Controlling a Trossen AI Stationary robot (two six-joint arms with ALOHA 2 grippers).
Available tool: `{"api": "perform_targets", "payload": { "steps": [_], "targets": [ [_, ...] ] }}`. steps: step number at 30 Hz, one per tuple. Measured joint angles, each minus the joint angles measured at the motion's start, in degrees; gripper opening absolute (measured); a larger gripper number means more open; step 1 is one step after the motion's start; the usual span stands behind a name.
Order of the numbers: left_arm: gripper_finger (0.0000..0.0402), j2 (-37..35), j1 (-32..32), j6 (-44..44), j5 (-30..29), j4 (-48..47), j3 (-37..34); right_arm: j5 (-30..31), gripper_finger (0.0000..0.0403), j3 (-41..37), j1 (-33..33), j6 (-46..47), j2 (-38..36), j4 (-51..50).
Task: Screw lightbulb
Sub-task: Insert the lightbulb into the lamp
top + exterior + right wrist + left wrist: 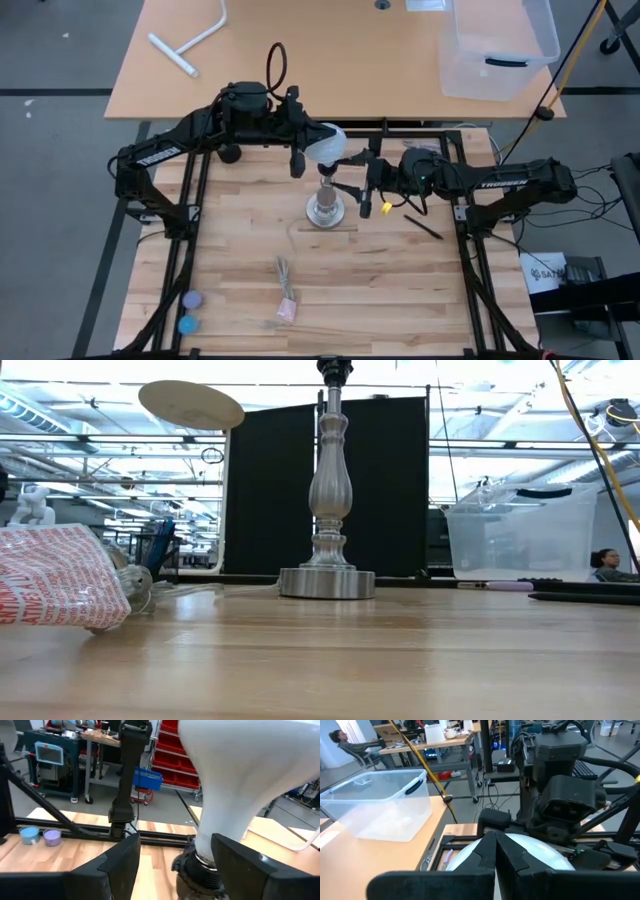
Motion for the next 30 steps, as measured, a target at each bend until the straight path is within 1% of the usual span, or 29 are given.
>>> {"api": "perform_targets", "payload": {
  "steps": [5,9,14,22,26,30],
  "targets": [
    [0.0000,0.0,-0.3,0.1,0.1,0.7,0.0,3.9,0.0235,0.0,-0.2,0.5,-0.1,0.0],
    [0.0000,0.0,-0.6,0.2,0.3,0.9,0.0,3.8,0.0235,0.0,0.3,0.5,-0.1,0.0],
    [0.0000,0.0,-0.7,0.2,0.5,1.0,0.0,3.2,0.0235,0.0,2.7,-2.4,-0.5,1.1],
    [0.0000,0.0,-0.7,0.2,0.5,1.1,0.0,3.3,0.0235,0.0,6.8,-5.2,-3.6,1.4],
    [0.0000,0.0,-0.7,0.2,0.4,1.0,0.0,3.7,0.0235,0.0,8.1,-8.7,-5.1,5.9],
    [0.0000,0.0,-0.7,0.2,0.4,1.0,0.0,6.3,0.0226,0.0,8.3,-14.1,-5.1,12.8]
  ]
}}
